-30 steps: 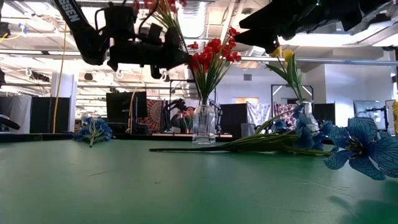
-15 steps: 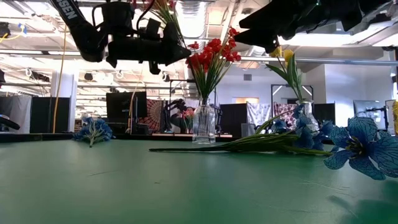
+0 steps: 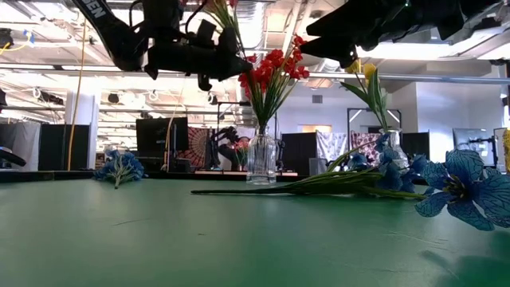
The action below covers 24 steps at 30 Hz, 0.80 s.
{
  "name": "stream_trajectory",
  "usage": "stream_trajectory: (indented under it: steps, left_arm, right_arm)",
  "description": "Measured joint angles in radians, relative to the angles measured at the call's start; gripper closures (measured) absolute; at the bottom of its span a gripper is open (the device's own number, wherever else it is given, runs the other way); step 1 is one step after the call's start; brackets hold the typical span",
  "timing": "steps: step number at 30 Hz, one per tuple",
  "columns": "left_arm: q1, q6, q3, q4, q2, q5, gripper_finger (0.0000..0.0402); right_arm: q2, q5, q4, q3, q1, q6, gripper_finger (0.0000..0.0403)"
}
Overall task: Sort flowers into vase by color
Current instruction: Put the red flowers into the left white transparent vase
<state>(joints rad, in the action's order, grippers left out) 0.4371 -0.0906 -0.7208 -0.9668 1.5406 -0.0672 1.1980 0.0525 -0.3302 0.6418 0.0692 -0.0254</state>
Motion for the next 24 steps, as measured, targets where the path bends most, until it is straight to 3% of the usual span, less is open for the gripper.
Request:
stream_trajectory:
  steps: [7, 17, 24]
  left_arm:
    - [0.000, -0.005, 0.000, 0.012, 0.008, -0.009, 0.0401]
    - [0.000, -0.024, -0.033, -0.020, 0.117, -0.008, 0.0402]
    - [0.000, -0.010, -0.045, 0.097, 0.116, -0.008, 0.0402]
  right_arm:
    - [0.000, 0.000, 0.000, 0.000, 0.000, 0.003, 0.0132]
    - [0.000, 0.000, 0.009, 0.000, 0.001, 0.000, 0.0132]
    - [0.000, 0.000, 0.023, 0.000, 0.001, 0.003, 0.0132]
